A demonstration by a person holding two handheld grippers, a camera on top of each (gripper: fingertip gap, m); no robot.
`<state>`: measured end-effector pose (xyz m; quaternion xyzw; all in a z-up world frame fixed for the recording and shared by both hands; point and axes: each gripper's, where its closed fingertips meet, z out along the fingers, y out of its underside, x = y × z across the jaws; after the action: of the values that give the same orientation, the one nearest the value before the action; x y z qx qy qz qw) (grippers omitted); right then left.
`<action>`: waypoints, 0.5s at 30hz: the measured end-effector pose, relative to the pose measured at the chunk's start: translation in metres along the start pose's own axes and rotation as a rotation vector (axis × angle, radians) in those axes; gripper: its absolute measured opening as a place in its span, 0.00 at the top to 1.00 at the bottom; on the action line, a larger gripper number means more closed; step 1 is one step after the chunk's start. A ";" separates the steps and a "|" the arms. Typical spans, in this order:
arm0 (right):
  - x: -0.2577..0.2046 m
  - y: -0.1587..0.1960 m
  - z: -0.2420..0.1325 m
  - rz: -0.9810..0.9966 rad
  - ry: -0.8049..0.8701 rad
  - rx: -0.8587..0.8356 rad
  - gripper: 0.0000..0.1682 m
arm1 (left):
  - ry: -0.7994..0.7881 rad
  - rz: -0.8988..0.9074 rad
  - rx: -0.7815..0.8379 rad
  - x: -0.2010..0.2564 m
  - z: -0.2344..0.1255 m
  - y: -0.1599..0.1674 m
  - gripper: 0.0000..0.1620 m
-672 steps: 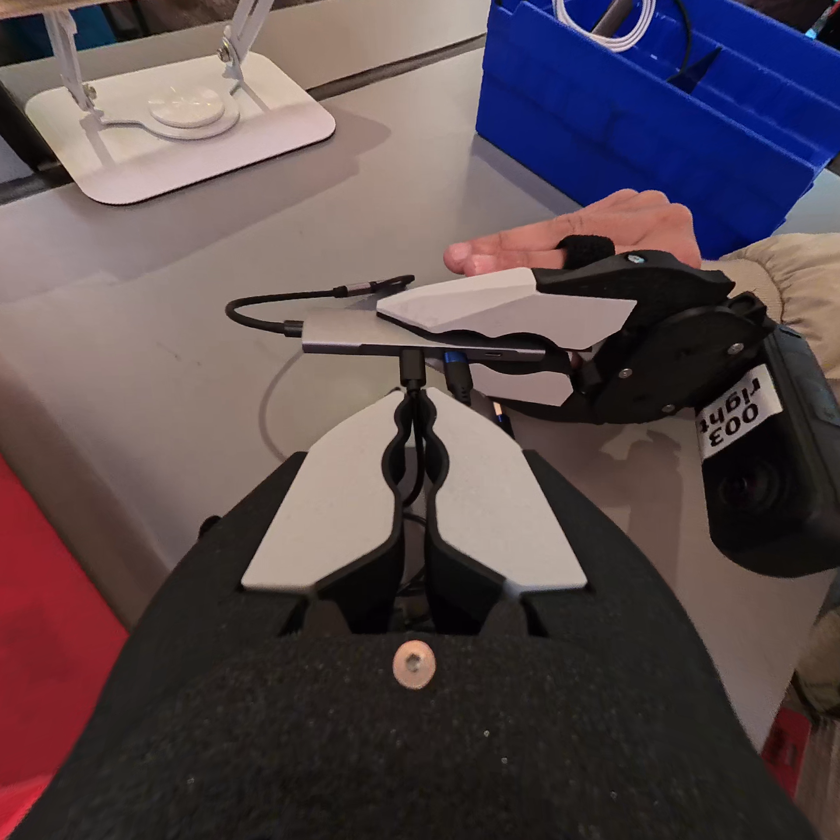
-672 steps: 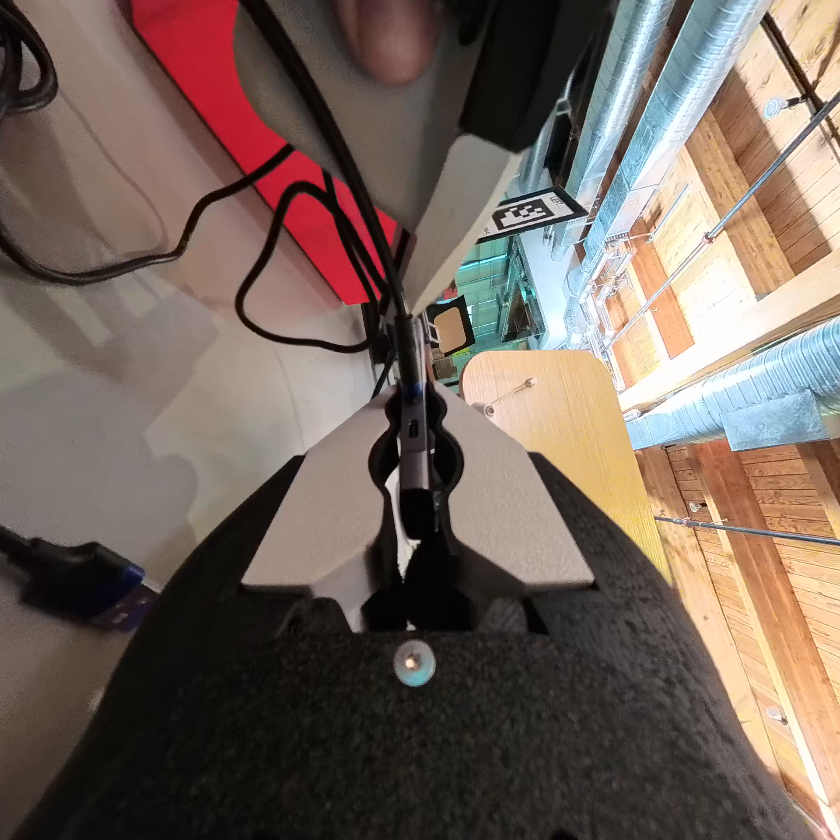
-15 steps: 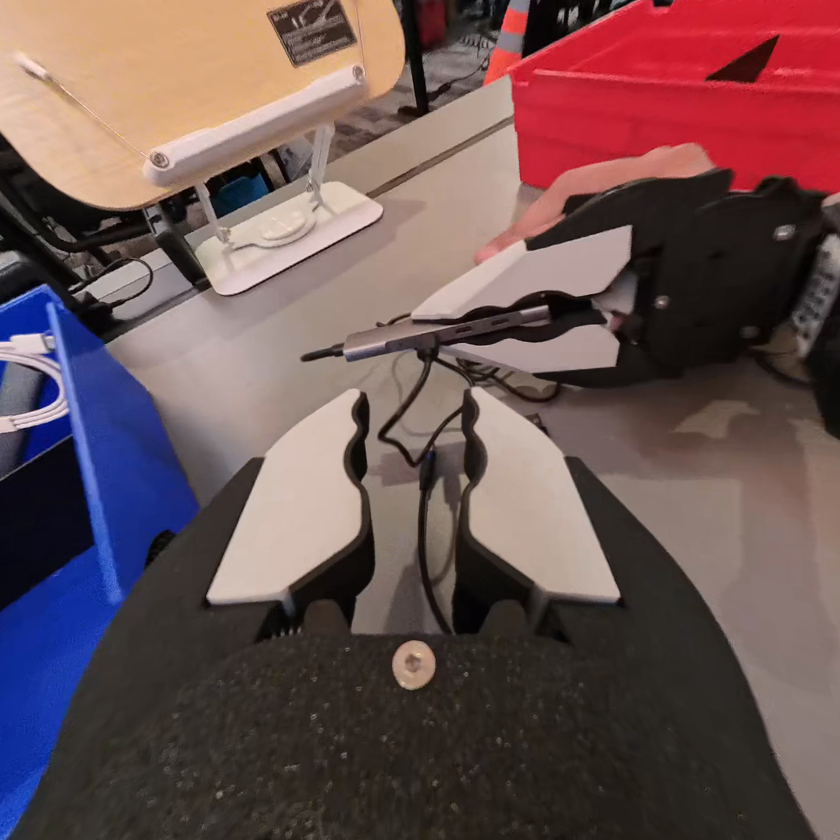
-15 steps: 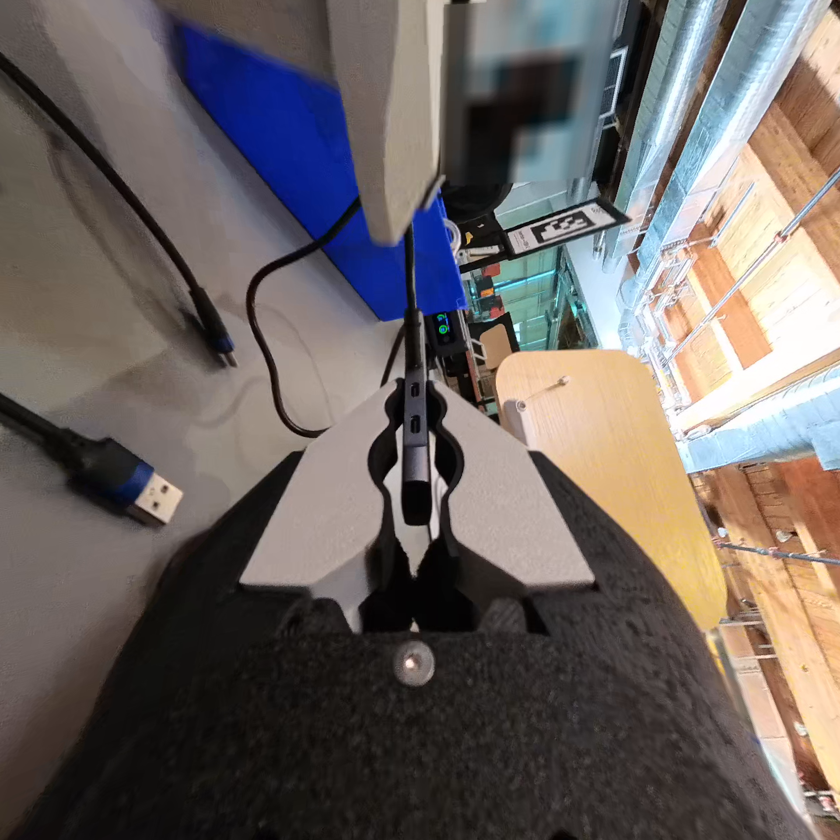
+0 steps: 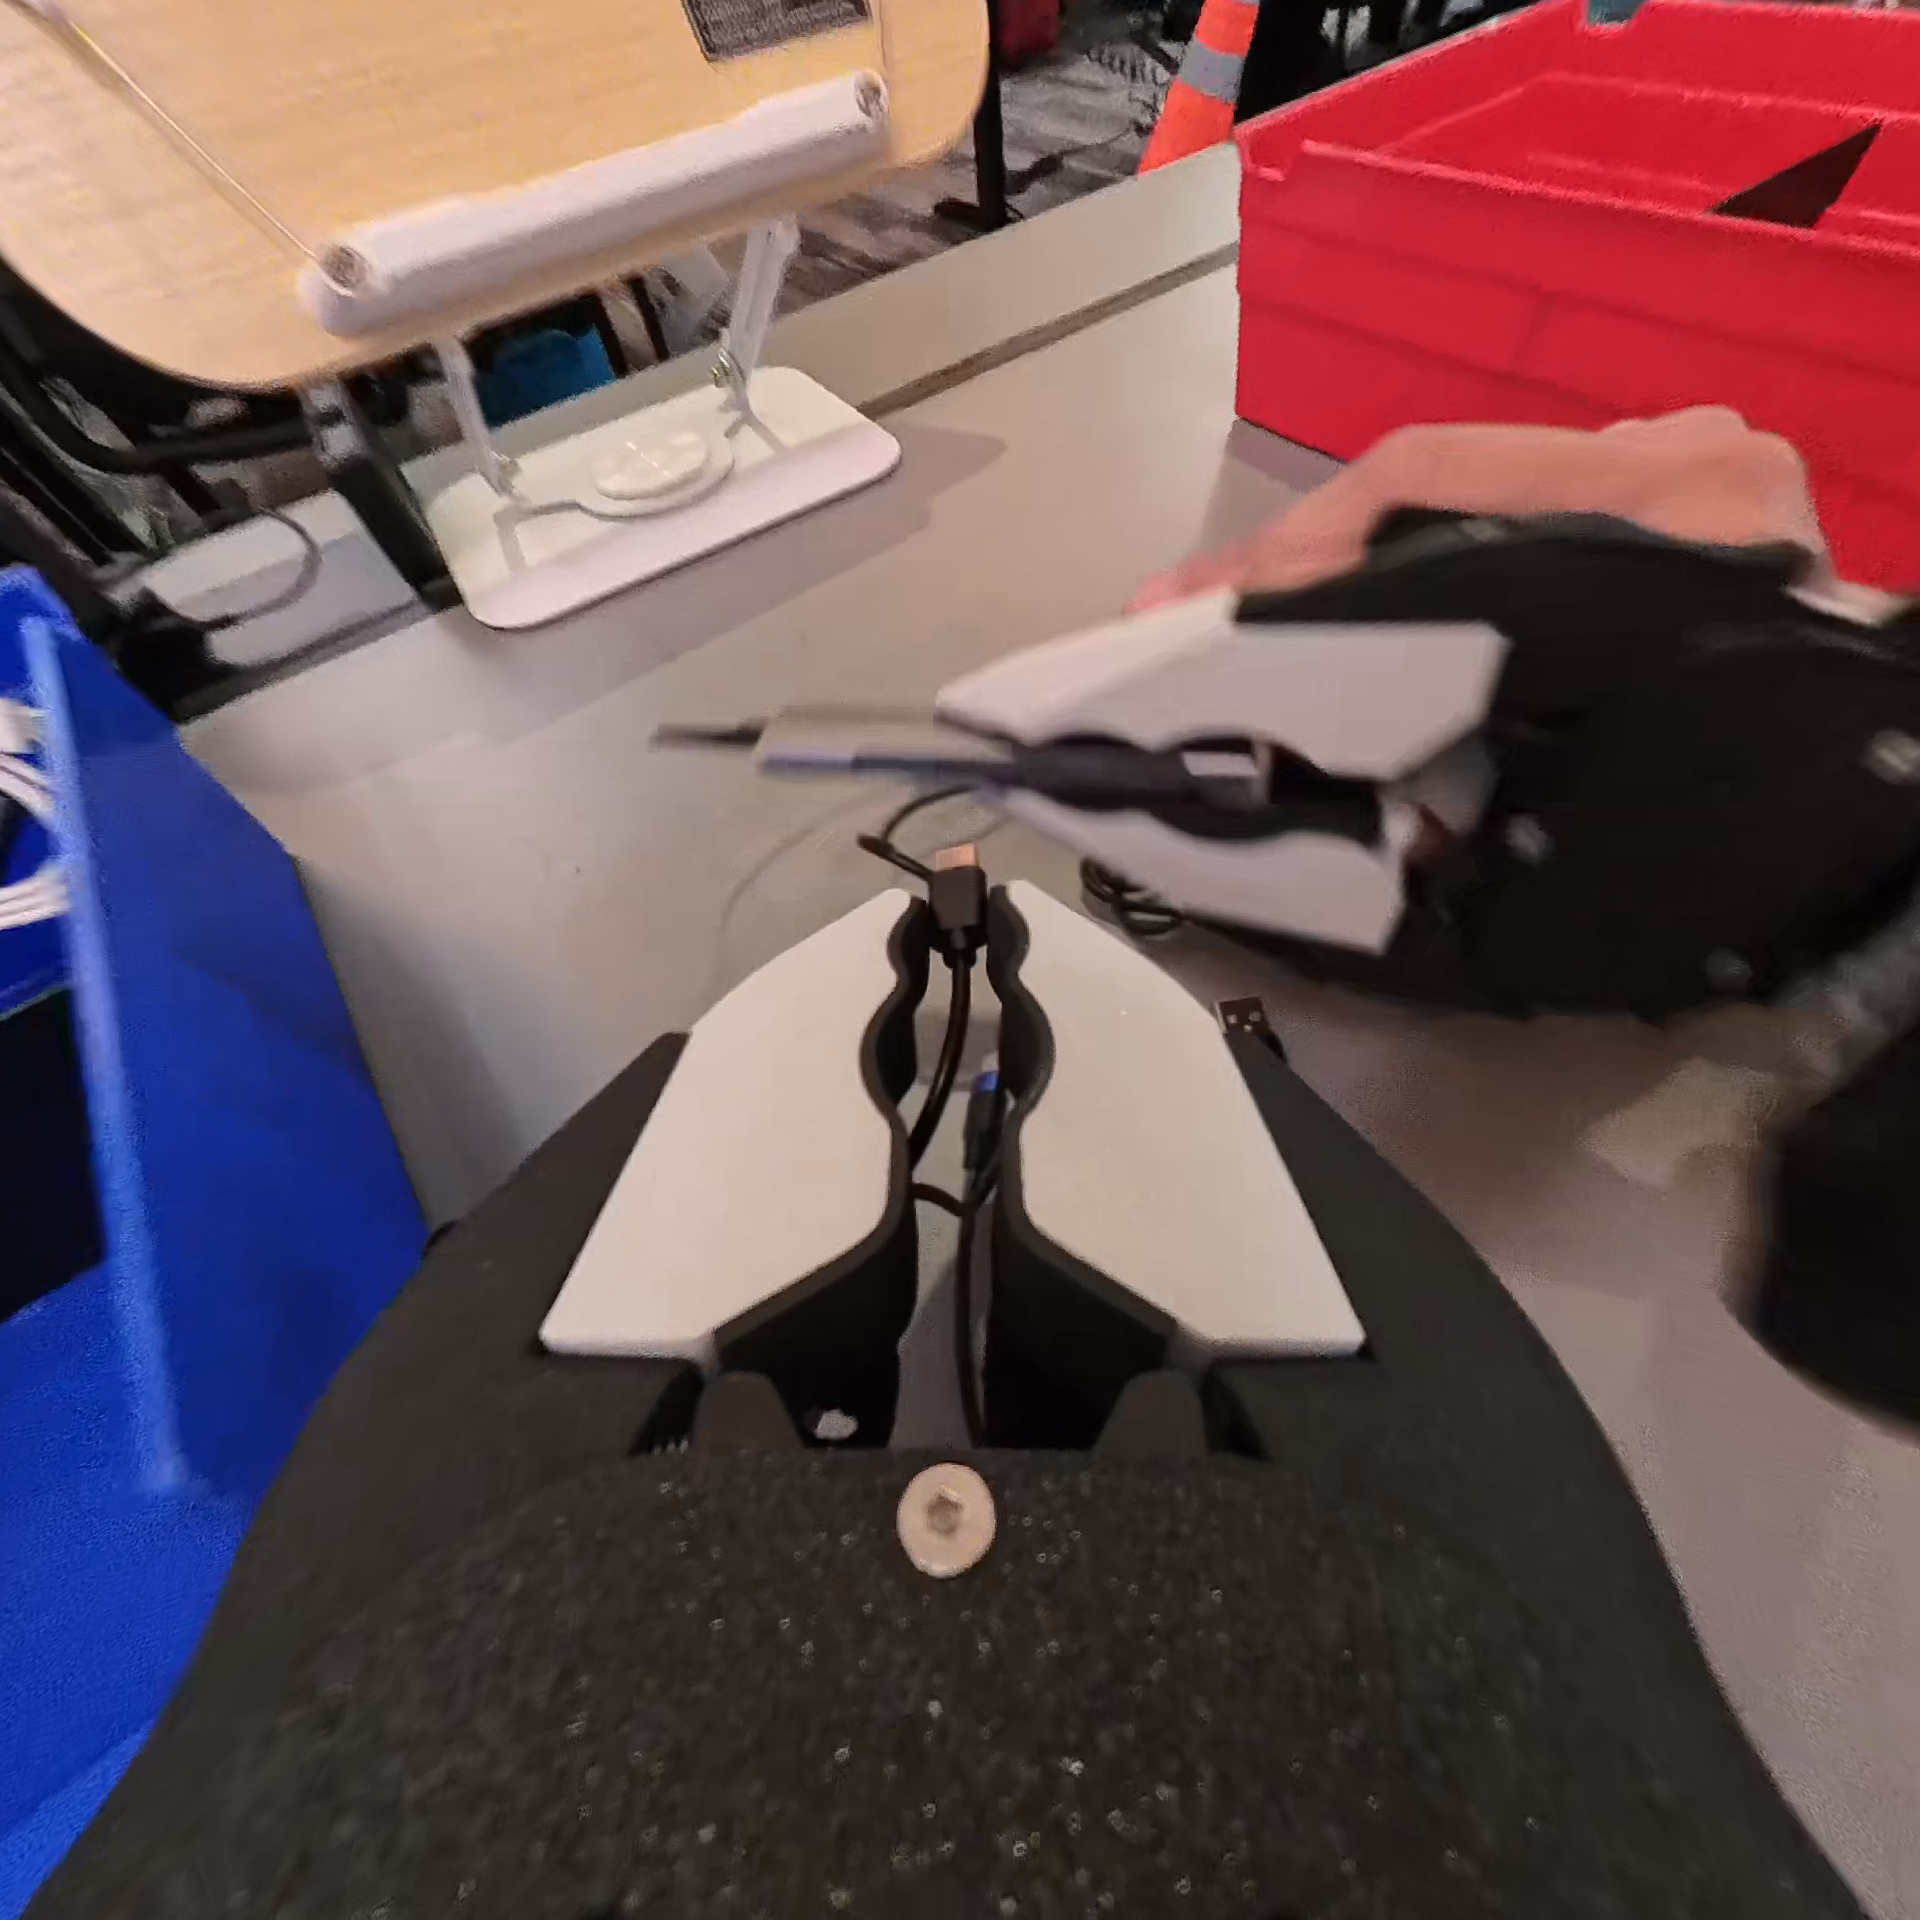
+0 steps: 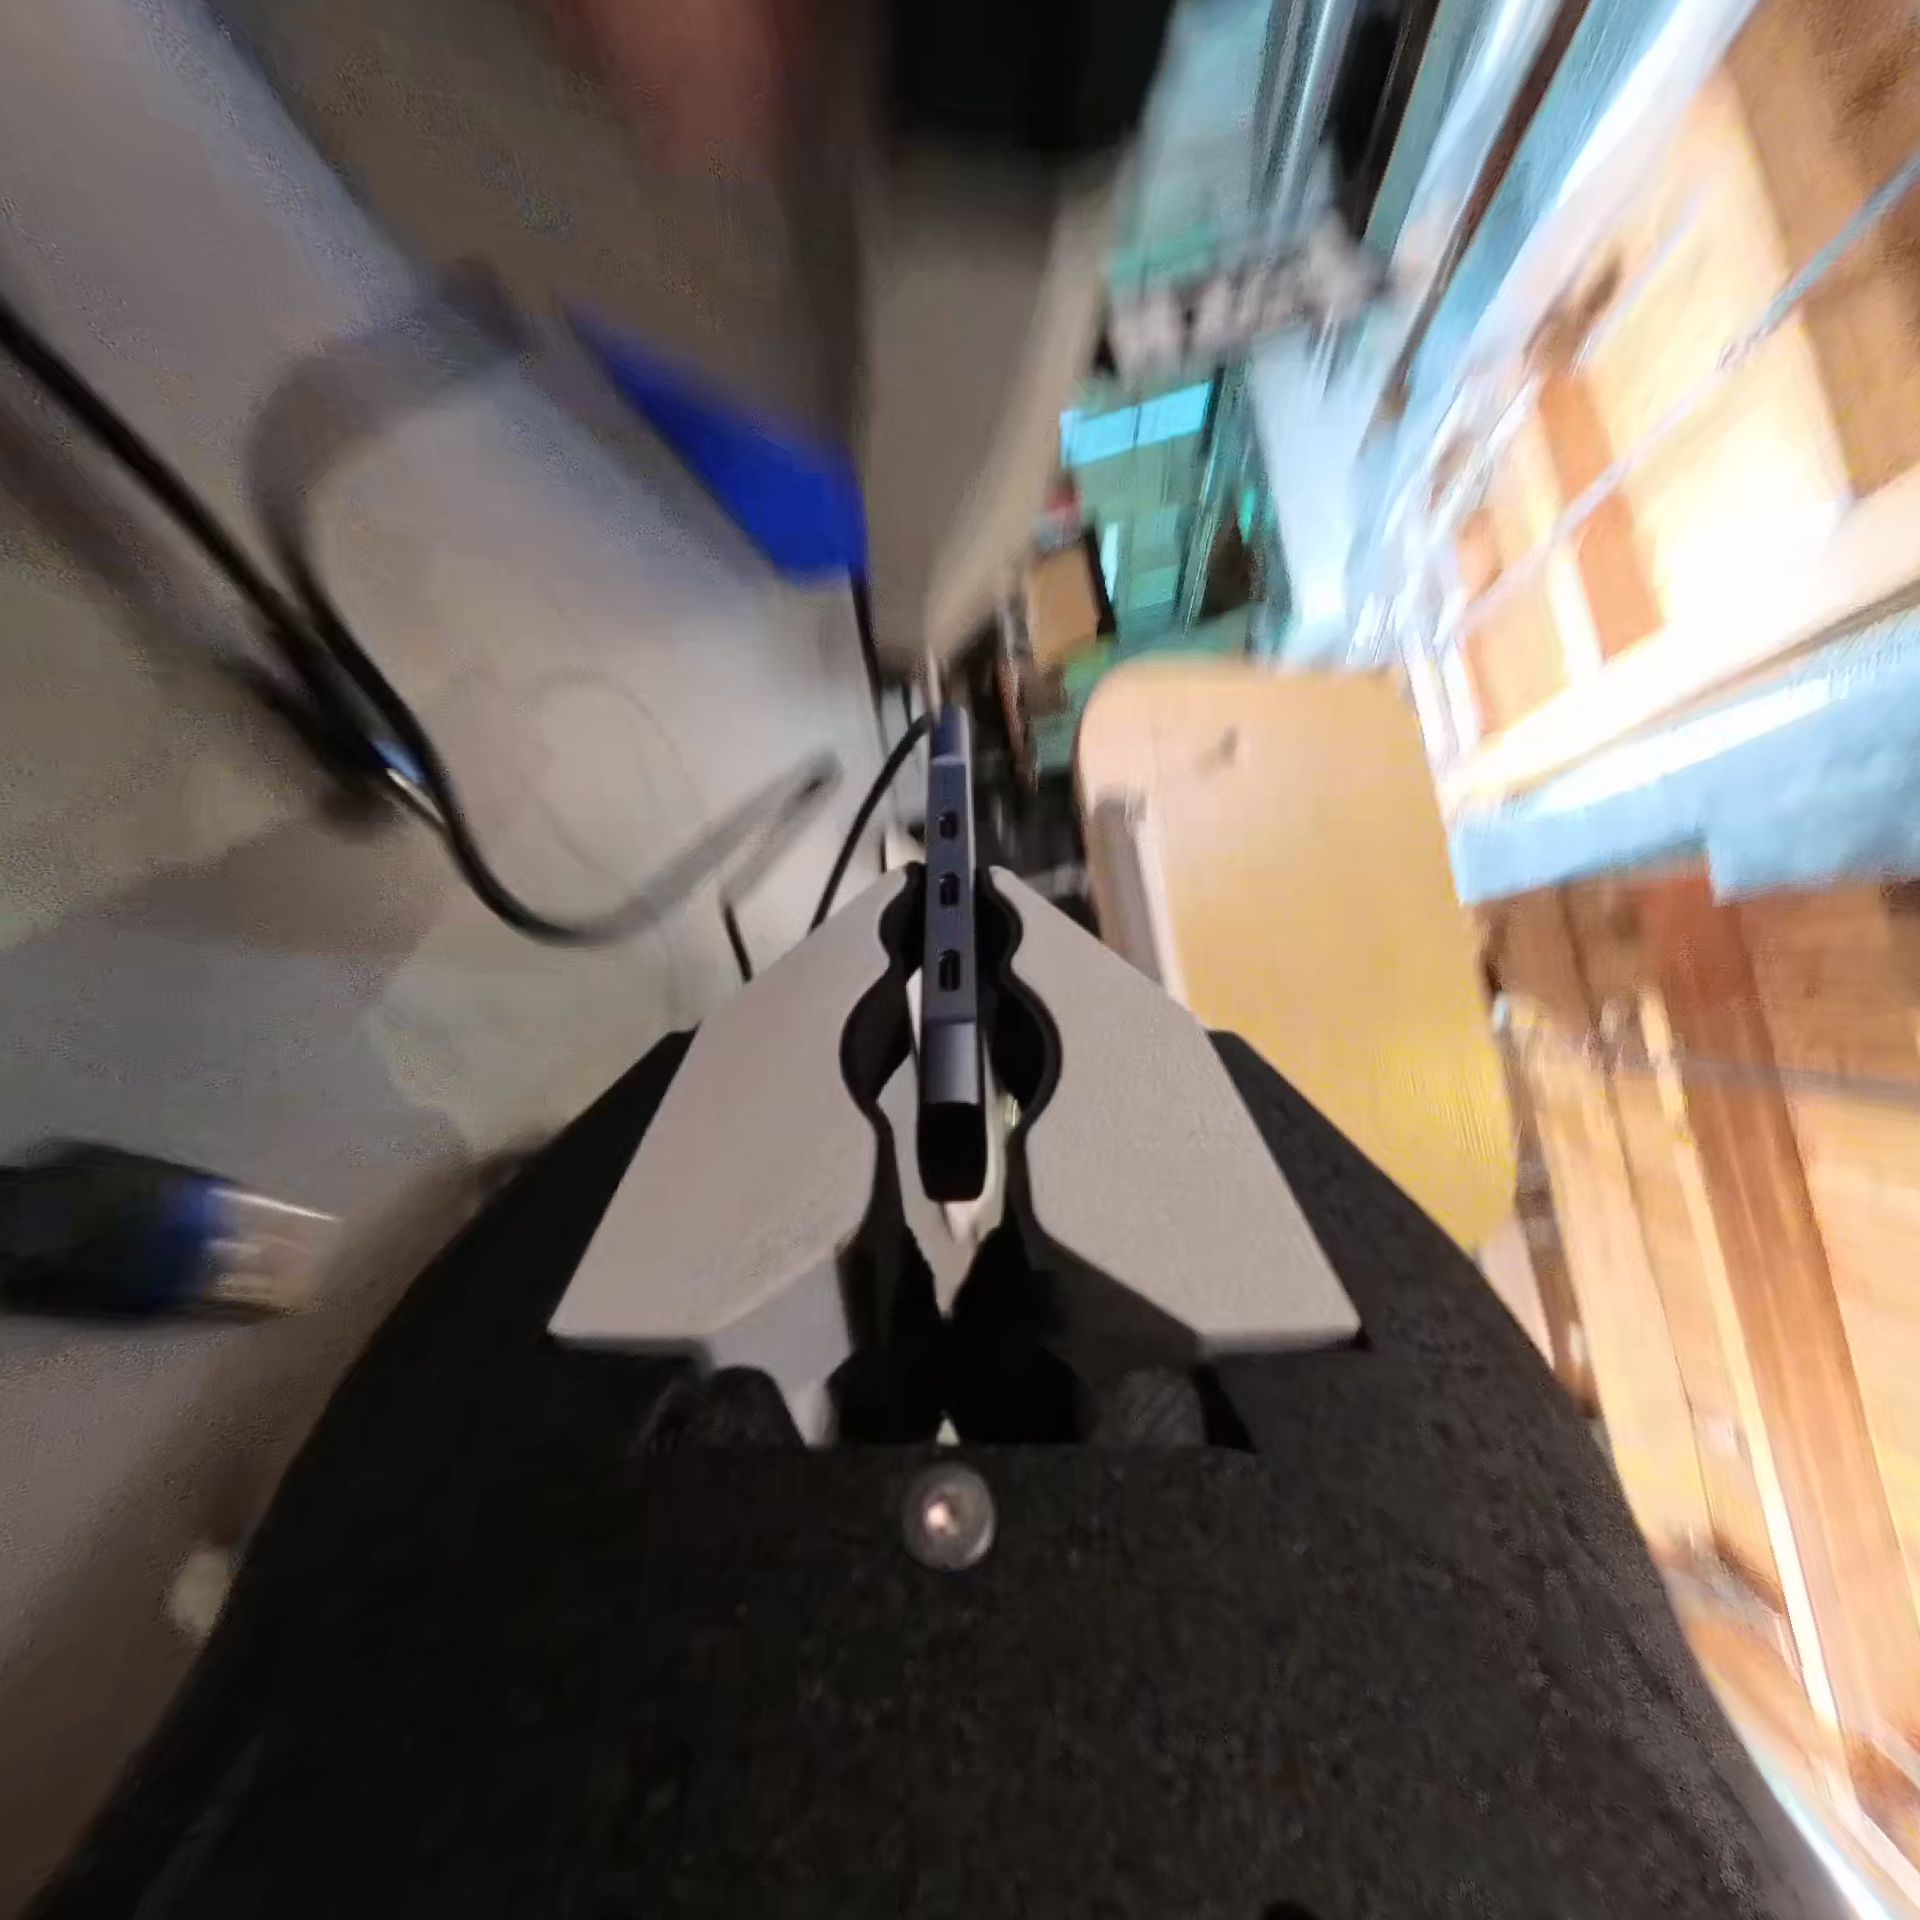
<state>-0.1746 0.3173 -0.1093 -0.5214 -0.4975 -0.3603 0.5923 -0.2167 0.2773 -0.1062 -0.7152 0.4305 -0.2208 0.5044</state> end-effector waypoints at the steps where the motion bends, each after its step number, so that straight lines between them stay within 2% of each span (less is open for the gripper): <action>1: 0.006 0.026 0.009 0.053 -0.012 -0.082 0.95 | -0.019 0.015 0.015 -0.003 -0.005 -0.002 0.94; 4: 0.020 0.063 0.012 0.215 -0.024 -0.132 0.95 | 0.016 0.022 0.032 0.002 -0.014 -0.001 0.94; 8: 0.039 0.060 0.008 0.378 -0.021 -0.103 0.95 | 0.060 0.071 0.053 0.014 -0.017 0.005 0.94; 11: 0.090 0.056 -0.007 0.556 -0.032 -0.098 0.95 | 0.090 0.079 0.078 0.019 -0.021 0.004 0.93; 15: 0.195 0.076 -0.055 0.664 -0.023 -0.186 0.95 | 0.106 0.084 0.102 0.020 -0.025 0.002 0.93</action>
<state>-0.0434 0.2963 0.0618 -0.7106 -0.2722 -0.1861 0.6215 -0.2250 0.2472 -0.1004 -0.6573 0.4743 -0.2585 0.5255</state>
